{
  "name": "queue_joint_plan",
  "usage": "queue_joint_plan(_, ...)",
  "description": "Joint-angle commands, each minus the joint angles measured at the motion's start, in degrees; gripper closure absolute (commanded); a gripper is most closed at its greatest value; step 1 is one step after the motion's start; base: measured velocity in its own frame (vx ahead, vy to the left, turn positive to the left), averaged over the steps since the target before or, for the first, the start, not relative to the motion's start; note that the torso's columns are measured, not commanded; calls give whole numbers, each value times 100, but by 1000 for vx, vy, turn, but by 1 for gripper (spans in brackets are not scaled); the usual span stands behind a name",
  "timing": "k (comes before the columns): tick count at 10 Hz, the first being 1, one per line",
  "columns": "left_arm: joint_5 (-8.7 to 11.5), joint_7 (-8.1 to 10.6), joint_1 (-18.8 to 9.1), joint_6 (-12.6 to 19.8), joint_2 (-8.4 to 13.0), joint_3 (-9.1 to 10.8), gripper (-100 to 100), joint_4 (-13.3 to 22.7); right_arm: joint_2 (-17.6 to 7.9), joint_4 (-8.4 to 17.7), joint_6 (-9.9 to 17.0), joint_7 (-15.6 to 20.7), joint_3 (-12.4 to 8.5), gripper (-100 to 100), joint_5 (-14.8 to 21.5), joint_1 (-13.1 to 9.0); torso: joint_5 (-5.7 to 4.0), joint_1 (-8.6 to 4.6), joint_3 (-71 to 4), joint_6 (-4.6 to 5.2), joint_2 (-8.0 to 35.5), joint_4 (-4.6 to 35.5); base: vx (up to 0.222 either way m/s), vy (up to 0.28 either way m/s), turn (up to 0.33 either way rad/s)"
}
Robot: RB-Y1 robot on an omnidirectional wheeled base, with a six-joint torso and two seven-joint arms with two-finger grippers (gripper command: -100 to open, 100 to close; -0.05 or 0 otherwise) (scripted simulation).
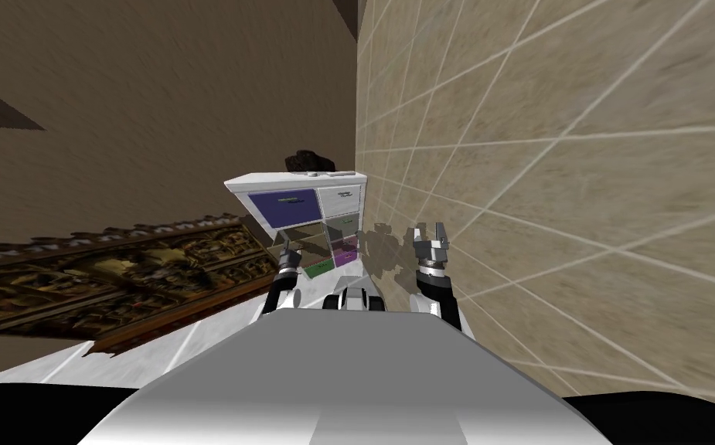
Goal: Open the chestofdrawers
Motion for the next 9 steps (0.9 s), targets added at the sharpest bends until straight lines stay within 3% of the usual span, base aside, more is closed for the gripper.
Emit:
queue_joint_plan(1,20,31,81,320,28,31,-100,-374,0,0,0,0,0,0,0,0,2,6,-4,0,-6,-2,-10,-17,-8)
queue_joint_plan(2,26,40,112,441,35,42,-100,-522,0,0,0,0,0,0,0,0,-2,8,-9,-2,-11,1,-9,-18,-9)
queue_joint_plan(3,21,29,103,409,24,35,-100,-419,0,0,0,0,0,0,0,0,-16,-3,-7,-4,-1,16,0,0,0)
queue_joint_plan(4,22,30,110,450,24,36,0,-436,0,0,0,0,0,0,0,0,-10,-3,-3,-2,0,10,0,0,0)
queue_joint_plan(9,21,28,122,466,21,33,0,-412,0,0,0,0,0,0,0,0,0,7,-10,-1,-14,-3,0,0,0)
